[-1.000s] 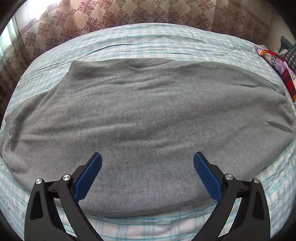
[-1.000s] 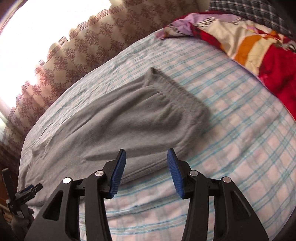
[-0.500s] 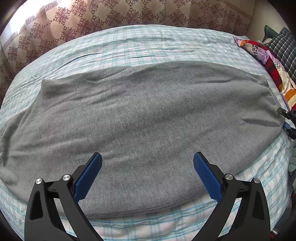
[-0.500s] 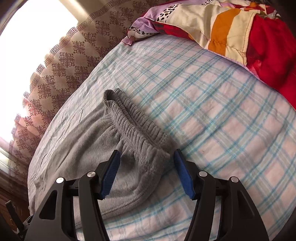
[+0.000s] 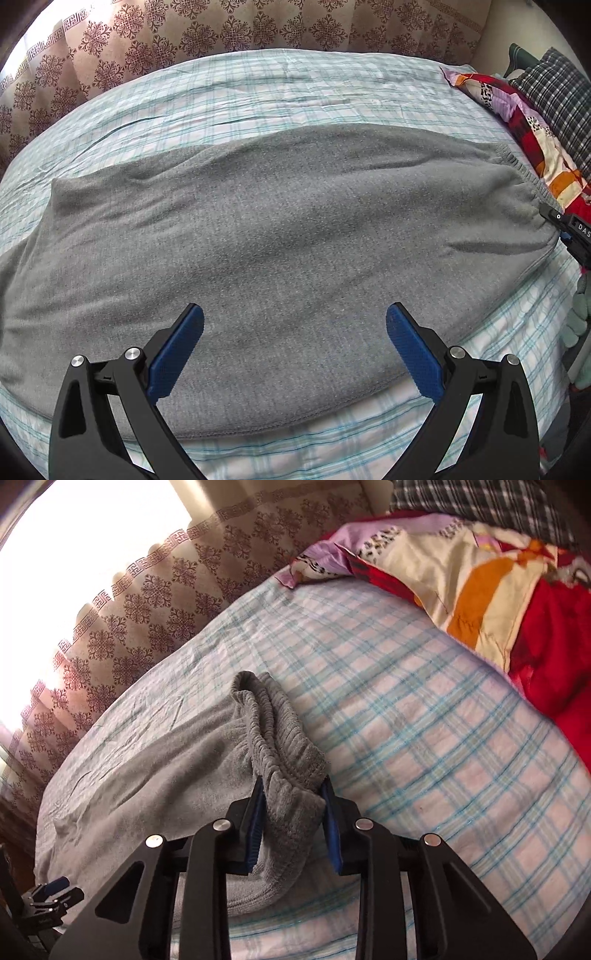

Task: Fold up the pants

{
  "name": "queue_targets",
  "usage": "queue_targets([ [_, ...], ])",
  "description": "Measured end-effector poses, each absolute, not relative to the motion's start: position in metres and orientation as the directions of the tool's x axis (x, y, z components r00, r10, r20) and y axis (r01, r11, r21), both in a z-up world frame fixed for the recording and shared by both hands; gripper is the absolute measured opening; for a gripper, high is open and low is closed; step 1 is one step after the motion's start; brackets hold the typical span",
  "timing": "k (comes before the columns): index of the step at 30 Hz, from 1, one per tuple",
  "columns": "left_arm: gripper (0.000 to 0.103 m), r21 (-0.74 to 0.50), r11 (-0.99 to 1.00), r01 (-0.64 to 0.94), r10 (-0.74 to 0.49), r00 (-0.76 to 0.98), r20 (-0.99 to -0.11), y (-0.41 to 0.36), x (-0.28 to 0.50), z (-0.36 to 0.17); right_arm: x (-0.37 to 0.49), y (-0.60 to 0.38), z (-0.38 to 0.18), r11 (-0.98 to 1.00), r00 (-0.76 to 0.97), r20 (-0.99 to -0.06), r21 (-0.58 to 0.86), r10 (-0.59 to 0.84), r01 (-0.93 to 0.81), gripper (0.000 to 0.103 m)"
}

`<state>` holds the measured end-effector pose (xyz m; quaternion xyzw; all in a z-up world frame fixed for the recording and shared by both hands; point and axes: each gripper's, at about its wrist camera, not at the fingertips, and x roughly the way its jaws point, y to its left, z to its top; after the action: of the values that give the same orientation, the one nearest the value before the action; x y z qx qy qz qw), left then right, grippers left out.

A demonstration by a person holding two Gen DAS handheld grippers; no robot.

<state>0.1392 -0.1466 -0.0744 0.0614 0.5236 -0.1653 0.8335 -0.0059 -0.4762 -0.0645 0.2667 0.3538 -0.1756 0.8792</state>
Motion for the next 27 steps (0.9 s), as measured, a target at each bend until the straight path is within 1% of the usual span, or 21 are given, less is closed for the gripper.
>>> queue_targets([
  [5, 0.1, -0.197, 0.921, 0.336, -0.314, 0.341, -0.886, -0.158, 0.154, -0.068, -0.001, -0.429, -0.023, 0.883, 0.723, -0.659, 0.191, -0.208, 0.428, 0.028],
  [8, 0.1, -0.319, 0.884, 0.343, -0.419, 0.273, -0.866, -0.174, 0.168, -0.062, 0.001, -0.4, -0.006, 0.92, 0.747, -0.627, 0.12, -0.221, 0.373, 0.028],
  [11, 0.1, -0.445, 0.834, 0.327, -0.522, 0.204, -0.828, -0.196, 0.186, -0.054, 0.001, -0.373, 0.004, 0.947, 0.767, -0.603, 0.053, -0.222, 0.316, 0.028],
  [17, 0.1, -0.622, 0.709, 0.334, -0.681, 0.095, -0.726, -0.253, 0.212, -0.029, -0.004, -0.327, 0.007, 0.972, 0.785, -0.579, -0.061, -0.22, 0.227, 0.028],
  [20, 0.1, -0.652, 0.66, 0.373, -0.71, 0.025, -0.704, -0.289, 0.218, -0.021, -0.006, -0.313, 0.004, 0.975, 0.793, -0.567, -0.114, -0.223, 0.192, 0.028],
  [27, 0.1, -0.63, 0.639, 0.44, -0.661, -0.105, -0.743, -0.345, 0.229, -0.014, -0.01, -0.288, -0.003, 0.974, 0.806, -0.555, -0.194, -0.206, 0.116, 0.028],
])
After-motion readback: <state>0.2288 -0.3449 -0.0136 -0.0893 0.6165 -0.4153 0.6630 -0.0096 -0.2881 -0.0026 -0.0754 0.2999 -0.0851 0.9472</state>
